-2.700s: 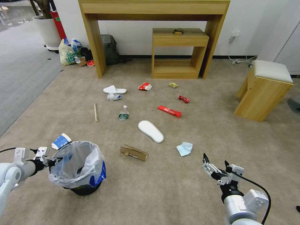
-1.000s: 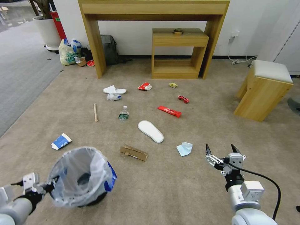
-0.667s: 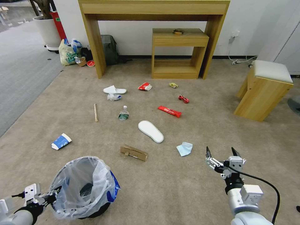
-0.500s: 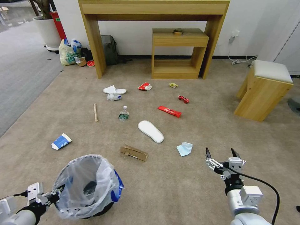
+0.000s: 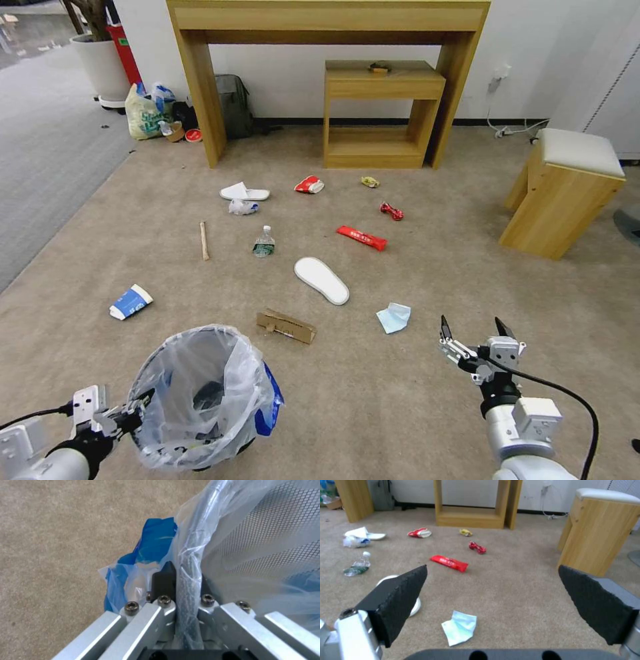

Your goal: Pick up the trash bin and place the garbage on the floor into it.

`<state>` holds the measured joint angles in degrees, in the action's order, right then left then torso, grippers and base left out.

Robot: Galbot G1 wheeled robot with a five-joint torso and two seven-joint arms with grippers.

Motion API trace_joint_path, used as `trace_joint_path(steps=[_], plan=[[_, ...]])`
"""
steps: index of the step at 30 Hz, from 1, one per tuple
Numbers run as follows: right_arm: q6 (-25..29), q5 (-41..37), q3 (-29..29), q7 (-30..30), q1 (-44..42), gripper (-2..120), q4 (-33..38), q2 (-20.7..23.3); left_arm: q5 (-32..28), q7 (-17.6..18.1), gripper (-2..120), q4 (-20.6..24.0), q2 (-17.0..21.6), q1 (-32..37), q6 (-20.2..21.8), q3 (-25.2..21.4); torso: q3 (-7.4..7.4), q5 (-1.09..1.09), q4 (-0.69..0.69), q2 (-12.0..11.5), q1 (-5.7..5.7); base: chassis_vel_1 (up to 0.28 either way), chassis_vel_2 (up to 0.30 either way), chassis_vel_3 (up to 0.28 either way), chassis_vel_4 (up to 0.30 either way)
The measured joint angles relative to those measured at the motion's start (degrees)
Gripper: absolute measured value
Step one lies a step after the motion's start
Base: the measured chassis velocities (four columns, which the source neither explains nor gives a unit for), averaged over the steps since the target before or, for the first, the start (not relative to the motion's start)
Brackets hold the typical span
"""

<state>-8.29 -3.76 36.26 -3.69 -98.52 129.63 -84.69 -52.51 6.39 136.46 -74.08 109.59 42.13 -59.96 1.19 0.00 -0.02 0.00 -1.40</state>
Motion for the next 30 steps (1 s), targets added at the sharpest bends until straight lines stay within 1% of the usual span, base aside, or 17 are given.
trace_joint_path(steps=[2,4,7,16,19,23,30], plan=[[0.03,0.18,-0.01,0.00,0.00,100,-0.02,0.01,-0.58,0.51,0,0.44,-0.02,0.06,0.00,0.00,0.00,0.00,0.00,0.00,0.00,0.000,0.000,0.000,0.000],[0.10,0.32,-0.04,-0.02,0.01,100,-0.20,0.01,-1.35,1.76,0,1.38,-0.28,0.05,0.00,0.23,0.00,0.00,0.00,0.00,0.00,0.000,0.000,0.000,0.000],[0.10,0.31,-0.07,-0.02,0.05,100,-0.20,-0.05,-1.25,1.94,0,1.41,-0.44,0.03,0.00,0.43,0.00,0.00,-0.01,0.00,0.00,0.000,0.000,0.000,0.000],[-0.23,0.10,-0.15,-0.04,-0.07,100,0.44,0.14,-0.47,1.27,0,0.88,-0.94,-0.01,0.00,1.10,0.00,0.00,0.00,0.00,0.00,0.000,0.000,0.000,0.000],[-0.30,0.08,-0.14,0.01,-0.57,100,0.73,0.28,0.44,0.08,0,0.61,-1.08,0.10,0.00,1.26,0.00,0.00,0.00,0.00,0.00,0.000,0.000,0.000,0.000],[-0.30,0.07,-0.16,0.04,-0.67,100,0.75,0.22,0.67,-0.50,0,0.43,-1.04,0.29,0.00,1.14,0.00,0.00,0.00,0.00,0.00,0.000,0.000,0.000,0.000],[-0.23,0.07,-0.32,0.04,-0.69,100,0.80,-0.05,0.74,-0.57,0,0.28,-0.93,0.30,0.00,1.14,0.00,0.00,0.00,0.00,0.00,0.000,0.000,0.000,0.000]])
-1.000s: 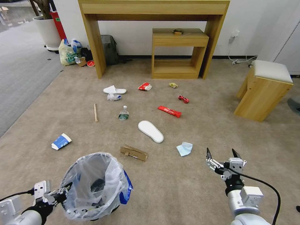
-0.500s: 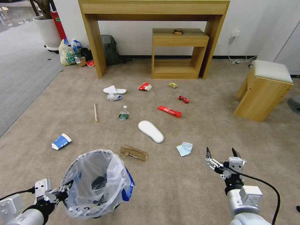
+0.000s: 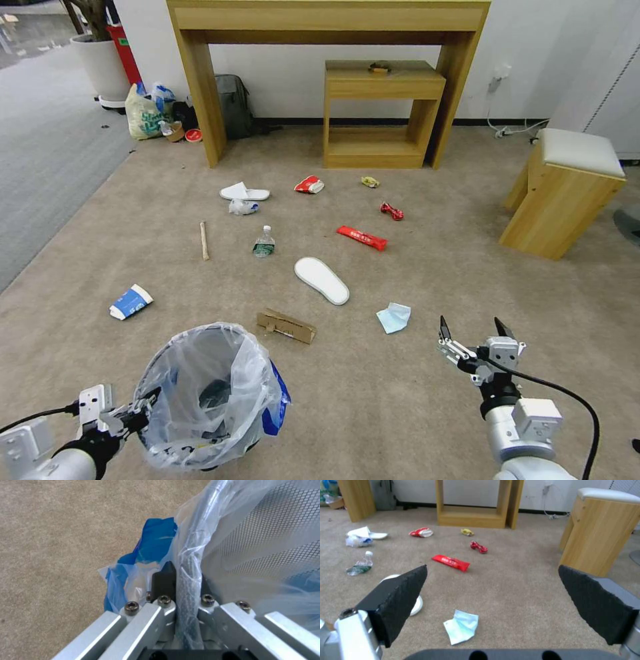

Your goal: Pick up the trash bin and place the garbage on the floor into it.

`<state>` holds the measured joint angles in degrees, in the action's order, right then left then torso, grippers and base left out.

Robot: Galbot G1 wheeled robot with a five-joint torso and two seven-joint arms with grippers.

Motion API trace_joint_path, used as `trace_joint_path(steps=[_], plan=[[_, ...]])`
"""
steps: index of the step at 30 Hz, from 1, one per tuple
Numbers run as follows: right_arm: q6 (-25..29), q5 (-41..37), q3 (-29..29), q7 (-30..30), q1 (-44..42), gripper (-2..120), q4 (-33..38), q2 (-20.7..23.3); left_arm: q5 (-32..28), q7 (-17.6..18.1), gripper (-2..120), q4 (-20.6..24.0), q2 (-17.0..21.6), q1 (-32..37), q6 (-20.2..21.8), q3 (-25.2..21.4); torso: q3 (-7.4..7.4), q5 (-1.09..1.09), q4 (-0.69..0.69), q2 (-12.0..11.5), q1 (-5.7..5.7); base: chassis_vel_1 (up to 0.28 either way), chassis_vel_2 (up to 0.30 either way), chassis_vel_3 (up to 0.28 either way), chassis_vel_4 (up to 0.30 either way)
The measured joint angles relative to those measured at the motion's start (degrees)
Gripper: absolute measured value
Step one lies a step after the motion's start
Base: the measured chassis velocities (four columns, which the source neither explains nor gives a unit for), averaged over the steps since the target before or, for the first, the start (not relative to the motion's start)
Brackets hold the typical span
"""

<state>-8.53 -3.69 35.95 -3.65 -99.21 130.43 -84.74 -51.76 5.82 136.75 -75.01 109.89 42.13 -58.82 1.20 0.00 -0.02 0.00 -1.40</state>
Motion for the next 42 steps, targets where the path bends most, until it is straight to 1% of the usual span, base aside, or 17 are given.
trace_joint_path(steps=[23,30,42], plan=[[0.14,0.41,-0.28,0.28,0.23,100,-0.15,0.13,0.00,-0.90,0,-0.49,0.08,-0.12,0.00,-0.06,0.00,-0.01,0.00,0.00,0.00,0.006,0.005,-0.005,-0.008],[0.14,0.53,-0.45,0.24,0.41,100,-0.15,0.05,0.00,-1.16,0,-0.62,0.23,-0.20,0.00,-0.09,0.00,0.02,0.00,0.00,0.00,0.147,0.140,-0.152,-0.148],[0.05,0.76,-0.67,0.13,0.51,100,-0.23,0.00,0.12,-1.77,0,-0.84,0.38,-0.17,0.00,-0.18,0.00,-0.01,0.00,0.00,0.00,0.123,0.120,-0.126,-0.123]])
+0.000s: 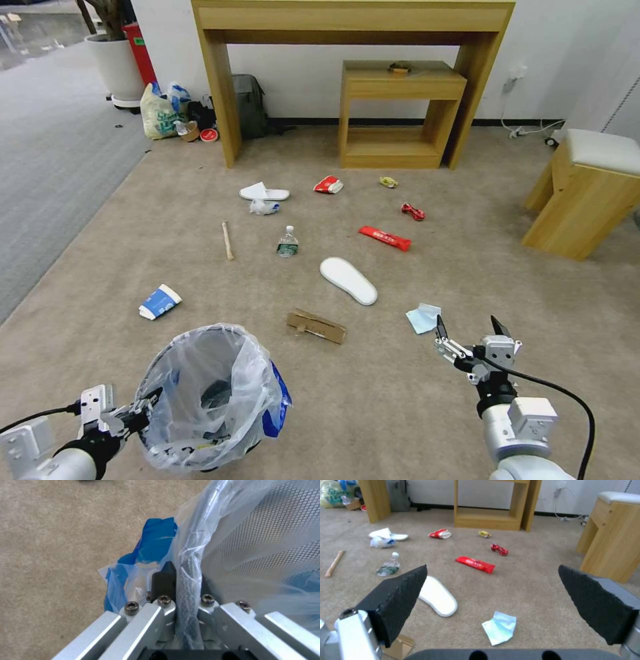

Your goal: Pick up the trash bin and place the garbage on the floor into it.

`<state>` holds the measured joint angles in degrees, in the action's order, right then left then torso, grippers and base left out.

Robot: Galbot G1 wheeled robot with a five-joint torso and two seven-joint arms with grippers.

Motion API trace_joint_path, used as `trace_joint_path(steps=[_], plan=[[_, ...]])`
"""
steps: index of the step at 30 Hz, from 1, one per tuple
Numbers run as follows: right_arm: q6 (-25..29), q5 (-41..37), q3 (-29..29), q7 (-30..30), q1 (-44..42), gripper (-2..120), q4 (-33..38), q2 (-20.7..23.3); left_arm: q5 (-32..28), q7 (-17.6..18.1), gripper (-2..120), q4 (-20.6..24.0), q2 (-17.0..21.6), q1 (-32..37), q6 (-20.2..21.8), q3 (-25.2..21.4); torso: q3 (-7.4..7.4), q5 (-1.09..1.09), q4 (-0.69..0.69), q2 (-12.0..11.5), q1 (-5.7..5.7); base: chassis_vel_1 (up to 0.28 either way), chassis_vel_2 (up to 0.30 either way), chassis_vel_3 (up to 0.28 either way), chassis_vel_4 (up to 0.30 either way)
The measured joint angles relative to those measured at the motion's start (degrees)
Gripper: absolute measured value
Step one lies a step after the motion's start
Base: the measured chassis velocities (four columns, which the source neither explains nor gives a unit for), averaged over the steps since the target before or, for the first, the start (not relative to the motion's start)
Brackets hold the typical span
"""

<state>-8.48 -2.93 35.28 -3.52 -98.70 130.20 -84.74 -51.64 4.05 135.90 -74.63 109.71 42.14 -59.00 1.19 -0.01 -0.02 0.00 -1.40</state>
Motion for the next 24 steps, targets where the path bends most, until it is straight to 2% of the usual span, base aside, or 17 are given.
trace_joint_path(steps=[11,24], plan=[[-0.15,-0.03,-0.22,-0.05,-0.01,100,-0.06,0.06,0.18,-0.66,0,0.08,0.09,0.30,0.00,0.10,0.00,0.01,0.00,0.00,0.00,0.102,0.125,-0.106,-0.107],[-0.32,0.19,-0.71,-0.05,0.27,100,-0.01,0.16,0.16,-0.90,0,0.38,0.39,0.75,0.00,0.24,0.00,0.00,0.00,0.00,0.00,0.039,0.095,-0.039,-0.103]])
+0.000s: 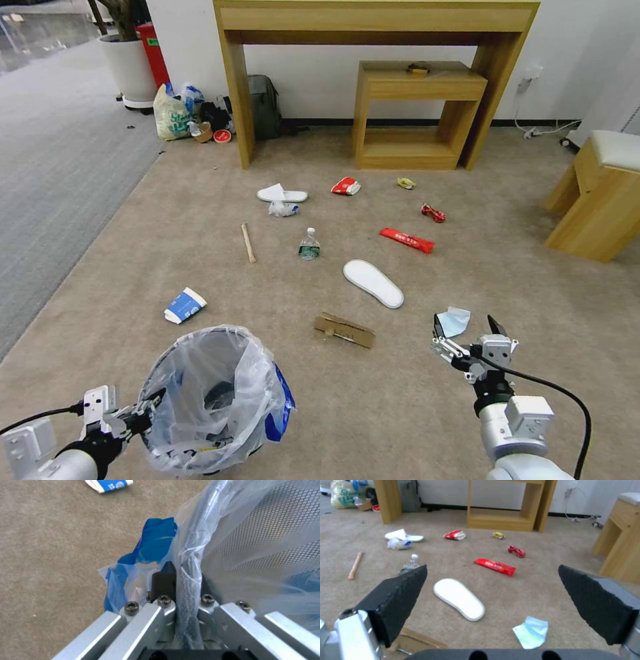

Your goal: Pick up the trash bin and place the garbage on the floor into it.

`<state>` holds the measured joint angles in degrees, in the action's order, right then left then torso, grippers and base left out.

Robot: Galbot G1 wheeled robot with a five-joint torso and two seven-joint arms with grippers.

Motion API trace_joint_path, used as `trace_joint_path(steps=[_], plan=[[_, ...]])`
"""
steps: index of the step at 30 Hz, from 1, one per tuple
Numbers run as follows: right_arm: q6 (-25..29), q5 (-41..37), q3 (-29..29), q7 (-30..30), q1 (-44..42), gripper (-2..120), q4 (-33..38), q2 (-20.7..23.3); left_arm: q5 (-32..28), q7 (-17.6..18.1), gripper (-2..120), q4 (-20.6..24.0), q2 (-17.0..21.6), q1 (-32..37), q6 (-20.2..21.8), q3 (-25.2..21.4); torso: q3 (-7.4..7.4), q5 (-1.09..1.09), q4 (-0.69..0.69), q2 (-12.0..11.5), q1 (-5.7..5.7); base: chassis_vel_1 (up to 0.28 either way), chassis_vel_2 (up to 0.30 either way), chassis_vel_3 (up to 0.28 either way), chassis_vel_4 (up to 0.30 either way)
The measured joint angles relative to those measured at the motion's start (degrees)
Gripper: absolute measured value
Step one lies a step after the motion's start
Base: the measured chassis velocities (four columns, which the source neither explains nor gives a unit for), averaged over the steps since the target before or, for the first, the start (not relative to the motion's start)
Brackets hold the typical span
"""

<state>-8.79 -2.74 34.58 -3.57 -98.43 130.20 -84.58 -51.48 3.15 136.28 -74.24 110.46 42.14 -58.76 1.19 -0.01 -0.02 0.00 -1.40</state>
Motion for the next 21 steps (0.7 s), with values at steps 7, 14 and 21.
trace_joint_path(steps=[7,14,21], plan=[[0.00,0.06,-0.12,0.00,0.16,100,0.00,-0.05,-0.04,-0.05,0,0.04,0.08,0.00,0.00,0.04,0.00,0.01,0.00,0.00,-0.01,0.109,0.200,-0.113,-0.196],[0.00,0.14,-0.23,0.00,0.34,100,-0.14,-0.09,-0.05,-0.15,0,-0.05,0.24,-0.14,0.00,0.07,0.00,0.01,0.00,0.00,0.00,0.108,0.192,-0.112,-0.183],[-0.11,0.18,-0.30,-0.01,0.57,100,-0.26,-0.10,-0.12,-0.26,0,-0.29,0.31,-0.25,0.00,0.08,0.00,0.01,0.00,0.00,0.00,0.091,0.154,-0.097,-0.172]])
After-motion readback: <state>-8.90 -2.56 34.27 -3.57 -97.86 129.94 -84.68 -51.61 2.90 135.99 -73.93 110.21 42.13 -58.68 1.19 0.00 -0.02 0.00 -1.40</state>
